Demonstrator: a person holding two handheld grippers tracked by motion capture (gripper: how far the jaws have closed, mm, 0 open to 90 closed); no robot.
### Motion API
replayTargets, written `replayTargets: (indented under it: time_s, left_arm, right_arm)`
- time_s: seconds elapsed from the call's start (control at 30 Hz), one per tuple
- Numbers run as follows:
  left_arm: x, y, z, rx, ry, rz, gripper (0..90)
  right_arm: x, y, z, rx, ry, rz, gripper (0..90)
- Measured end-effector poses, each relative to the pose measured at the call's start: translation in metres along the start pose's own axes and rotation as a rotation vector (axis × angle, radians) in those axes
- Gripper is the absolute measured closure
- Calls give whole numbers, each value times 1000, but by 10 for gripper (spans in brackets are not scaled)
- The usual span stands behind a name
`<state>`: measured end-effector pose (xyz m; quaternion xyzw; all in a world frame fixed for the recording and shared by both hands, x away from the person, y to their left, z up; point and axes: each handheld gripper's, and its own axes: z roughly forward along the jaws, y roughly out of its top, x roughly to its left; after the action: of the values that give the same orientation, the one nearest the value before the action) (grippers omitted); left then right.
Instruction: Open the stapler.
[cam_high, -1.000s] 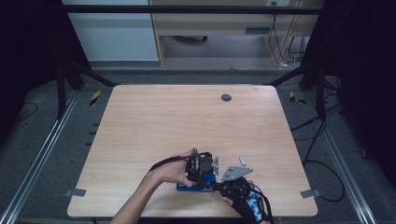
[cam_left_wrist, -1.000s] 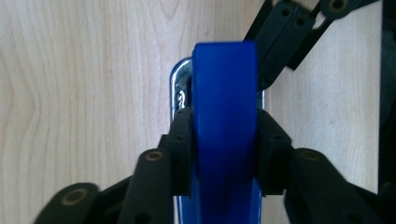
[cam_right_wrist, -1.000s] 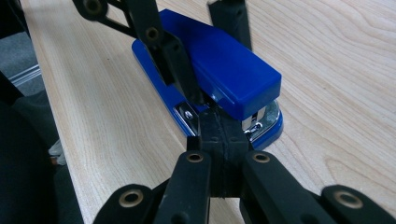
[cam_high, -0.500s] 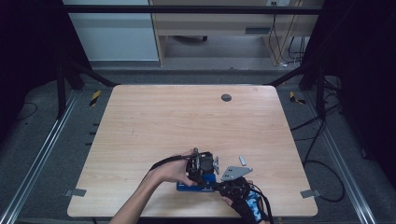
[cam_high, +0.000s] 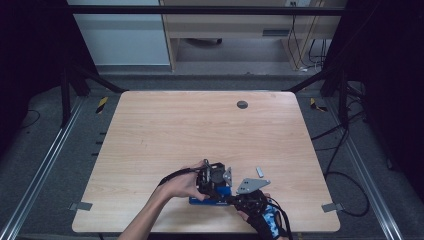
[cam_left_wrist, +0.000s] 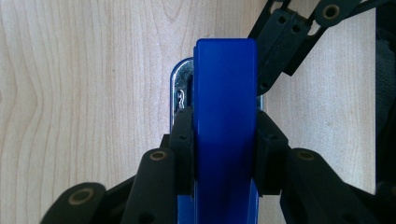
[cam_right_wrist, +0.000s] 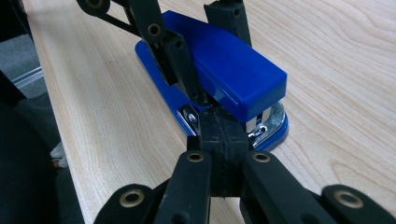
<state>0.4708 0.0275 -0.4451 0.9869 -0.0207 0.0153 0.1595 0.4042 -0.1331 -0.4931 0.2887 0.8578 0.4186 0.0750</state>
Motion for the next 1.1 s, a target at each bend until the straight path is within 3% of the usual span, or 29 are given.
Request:
replayTargets:
  time_s: [1.1]
  left_arm:
    - [-2, -7, -1, -50, 6, 4, 660]
  right_arm:
    - [0, 0, 1, 2, 7, -2, 900]
